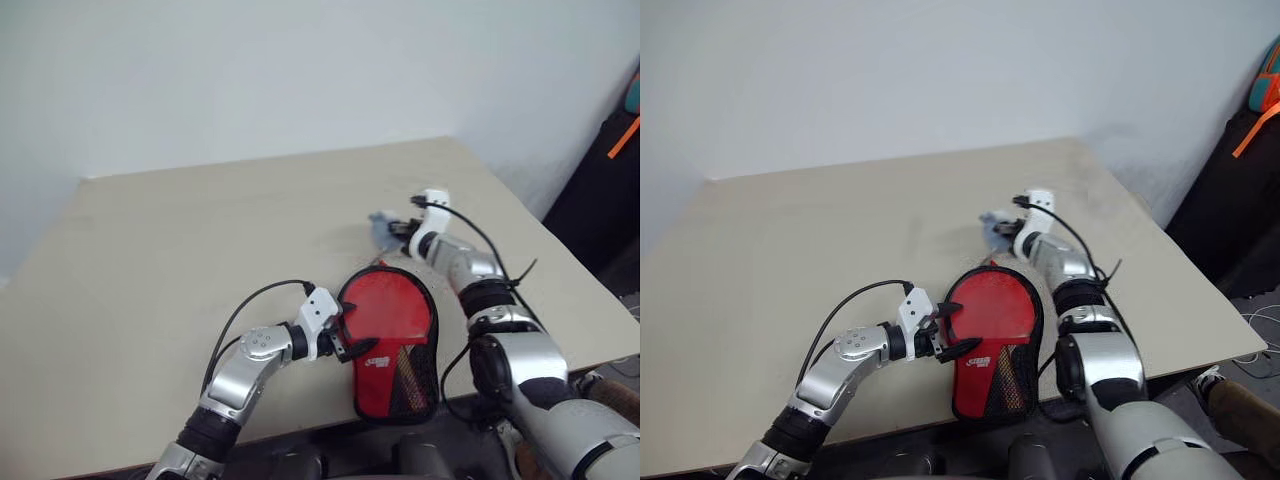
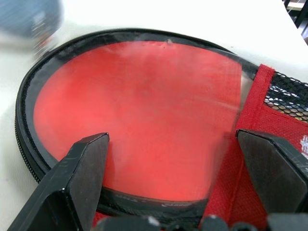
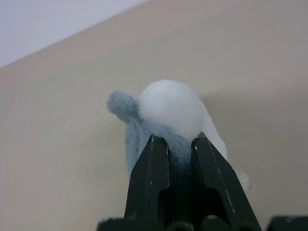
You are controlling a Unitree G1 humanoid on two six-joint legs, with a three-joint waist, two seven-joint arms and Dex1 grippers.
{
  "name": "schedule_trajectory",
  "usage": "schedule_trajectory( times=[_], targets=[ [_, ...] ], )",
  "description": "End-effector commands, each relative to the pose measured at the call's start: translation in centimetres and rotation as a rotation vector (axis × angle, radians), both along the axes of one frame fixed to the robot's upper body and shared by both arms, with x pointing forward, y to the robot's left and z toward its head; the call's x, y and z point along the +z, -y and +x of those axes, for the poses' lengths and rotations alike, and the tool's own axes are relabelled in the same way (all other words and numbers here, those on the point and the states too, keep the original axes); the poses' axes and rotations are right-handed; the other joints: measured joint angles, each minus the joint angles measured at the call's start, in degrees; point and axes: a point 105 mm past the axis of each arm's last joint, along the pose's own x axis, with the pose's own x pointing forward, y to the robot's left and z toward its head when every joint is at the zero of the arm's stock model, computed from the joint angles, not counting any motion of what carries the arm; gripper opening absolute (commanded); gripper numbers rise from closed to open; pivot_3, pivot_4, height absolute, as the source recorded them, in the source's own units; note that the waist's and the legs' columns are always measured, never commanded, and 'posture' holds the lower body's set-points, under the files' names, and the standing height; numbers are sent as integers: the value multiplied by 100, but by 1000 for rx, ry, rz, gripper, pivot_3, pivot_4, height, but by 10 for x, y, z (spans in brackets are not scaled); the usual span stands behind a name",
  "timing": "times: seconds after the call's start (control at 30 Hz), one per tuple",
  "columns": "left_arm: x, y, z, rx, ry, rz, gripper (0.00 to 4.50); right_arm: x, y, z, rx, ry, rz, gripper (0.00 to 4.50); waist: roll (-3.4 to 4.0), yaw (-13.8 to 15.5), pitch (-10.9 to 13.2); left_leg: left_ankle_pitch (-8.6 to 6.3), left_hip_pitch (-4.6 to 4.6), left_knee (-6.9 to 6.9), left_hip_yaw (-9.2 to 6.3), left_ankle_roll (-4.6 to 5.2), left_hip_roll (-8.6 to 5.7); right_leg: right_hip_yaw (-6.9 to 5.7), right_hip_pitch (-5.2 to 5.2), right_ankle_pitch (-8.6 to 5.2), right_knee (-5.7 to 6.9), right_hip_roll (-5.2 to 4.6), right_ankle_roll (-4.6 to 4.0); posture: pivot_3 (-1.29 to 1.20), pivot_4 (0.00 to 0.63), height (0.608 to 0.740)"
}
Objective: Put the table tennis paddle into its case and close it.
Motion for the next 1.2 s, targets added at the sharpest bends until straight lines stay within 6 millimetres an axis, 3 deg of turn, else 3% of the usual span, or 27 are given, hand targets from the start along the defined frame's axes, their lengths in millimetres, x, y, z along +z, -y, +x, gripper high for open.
schedule_trajectory(
  times=[0.03, 0.23, 0.43, 0.87, 1.2],
  targets=[
    [-33, -17, -2, 67, -122, 92, 4500, 23, 30, -1, -55, 88, 2, 52, 2, -2, 0, 0, 0, 0, 1, 0, 0, 0, 1, 0, 0, 0, 0, 0, 0, 740],
    [-36, -16, -3, 61, -129, 97, 4500, 21, 72, -35, -97, 72, 3, 52, 8, 15, -2, 0, -1, 1, 0, 1, -1, 0, 5, -1, -2, -2, 2, 0, 0, 740],
    [-38, -14, -6, 39, -143, 103, 4500, 19, 87, -89, -49, 59, -18, 51, 8, 38, -3, 0, -1, 4, 3, 1, -1, -1, 12, -7, -7, -5, 9, 0, 0, 740],
    [-41, -11, -7, 6, -158, 113, 4500, 8, 71, -179, 141, -30, 5, 51, -12, 134, 5, -3, -5, 3, 11, -1, 3, -2, 5, -20, -17, -6, 2, 0, 0, 740],
    [-50, -17, -5, 13, -166, 125, 4500, -8, 79, -231, 175, -123, 45, 51, -31, 146, -18, -7, -5, -2, 7, -5, 12, -16, 9, -25, -66, -5, 4, 0, 0, 740]
  ],
)
